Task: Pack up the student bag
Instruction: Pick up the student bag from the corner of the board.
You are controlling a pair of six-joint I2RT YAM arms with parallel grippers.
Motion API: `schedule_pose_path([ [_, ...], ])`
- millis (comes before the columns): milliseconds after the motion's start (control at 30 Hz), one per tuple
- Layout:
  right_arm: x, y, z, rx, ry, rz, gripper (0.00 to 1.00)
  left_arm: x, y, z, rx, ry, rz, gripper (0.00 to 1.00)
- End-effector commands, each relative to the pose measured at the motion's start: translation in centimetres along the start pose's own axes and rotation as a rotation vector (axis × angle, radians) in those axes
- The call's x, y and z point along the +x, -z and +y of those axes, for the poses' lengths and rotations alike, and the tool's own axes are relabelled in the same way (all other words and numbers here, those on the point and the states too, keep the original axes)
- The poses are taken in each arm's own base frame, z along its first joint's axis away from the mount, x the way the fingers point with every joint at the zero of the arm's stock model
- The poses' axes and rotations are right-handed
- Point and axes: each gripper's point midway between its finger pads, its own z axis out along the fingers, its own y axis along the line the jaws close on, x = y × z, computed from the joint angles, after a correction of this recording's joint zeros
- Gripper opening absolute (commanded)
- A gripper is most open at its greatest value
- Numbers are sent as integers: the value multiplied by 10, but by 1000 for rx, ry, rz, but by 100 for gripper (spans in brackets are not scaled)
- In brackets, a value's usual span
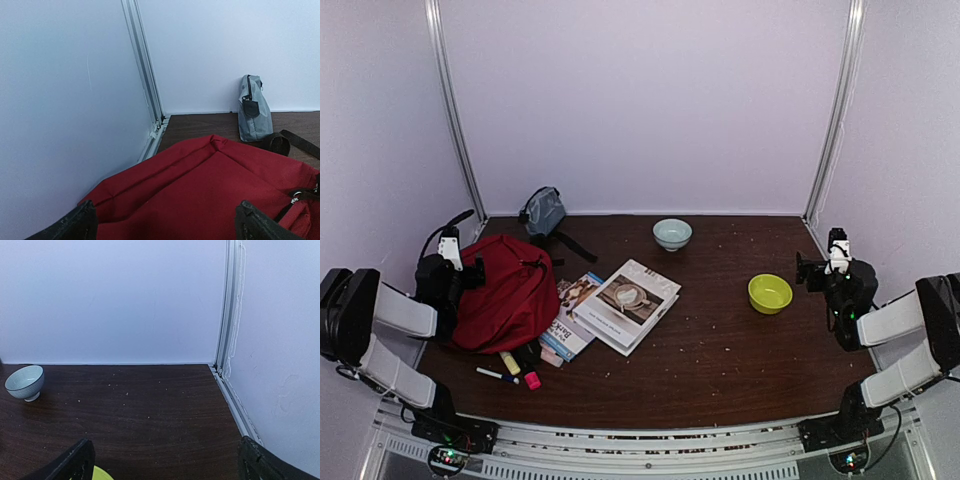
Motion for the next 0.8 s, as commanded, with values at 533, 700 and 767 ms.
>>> schedule_pose_path([
  [533, -26, -5, -22, 131, -48, 17, 100, -70, 9, -7, 89, 18, -12, 98],
  [700, -93, 6, -15, 70, -240, -111, 100, -160, 65, -60, 370, 23, -68, 87],
  [767, -123, 9, 4, -53, -321, -165, 100, -162, 98, -101, 515, -57, 10, 85],
])
